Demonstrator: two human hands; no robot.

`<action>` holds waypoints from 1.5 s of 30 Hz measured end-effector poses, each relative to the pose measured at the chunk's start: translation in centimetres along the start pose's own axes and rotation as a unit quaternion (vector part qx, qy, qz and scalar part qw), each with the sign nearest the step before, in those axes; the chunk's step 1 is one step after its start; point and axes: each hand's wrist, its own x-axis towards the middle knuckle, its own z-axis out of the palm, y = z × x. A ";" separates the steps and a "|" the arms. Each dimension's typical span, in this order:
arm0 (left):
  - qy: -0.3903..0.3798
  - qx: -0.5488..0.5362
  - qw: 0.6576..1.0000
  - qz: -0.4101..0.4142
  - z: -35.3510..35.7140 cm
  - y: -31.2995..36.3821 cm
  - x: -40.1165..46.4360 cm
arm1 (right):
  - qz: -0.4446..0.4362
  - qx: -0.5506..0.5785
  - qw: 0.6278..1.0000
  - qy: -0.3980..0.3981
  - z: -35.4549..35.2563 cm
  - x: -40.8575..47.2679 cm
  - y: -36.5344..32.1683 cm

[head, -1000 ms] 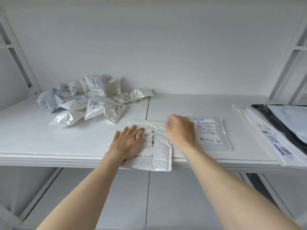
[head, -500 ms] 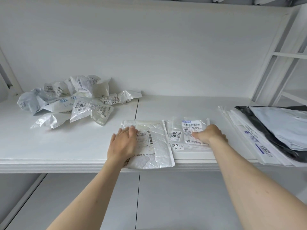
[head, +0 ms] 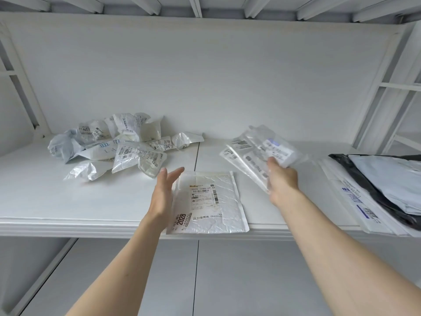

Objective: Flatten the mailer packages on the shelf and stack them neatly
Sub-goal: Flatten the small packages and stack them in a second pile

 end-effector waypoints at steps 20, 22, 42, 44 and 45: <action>-0.036 0.410 0.911 0.013 2.5 -1.3 0.4 | -0.136 -0.518 0.821 -0.199 1.5 -2.8 5.9; -0.045 0.384 0.922 0.010 4.0 -1.1 0.5 | -0.129 -0.488 0.836 -0.217 1.2 -2.3 5.6; -0.041 0.274 0.961 0.030 8.2 -0.2 3.6 | -0.263 -0.598 0.750 -0.106 -5.2 0.3 1.7; 0.001 0.356 0.934 0.036 5.2 0.3 4.5 | -0.289 -0.596 0.729 -0.171 -2.8 -1.0 2.0; 0.023 0.400 0.916 0.028 3.6 0.5 4.9 | -0.290 -0.599 0.717 -0.207 -1.4 -1.7 2.3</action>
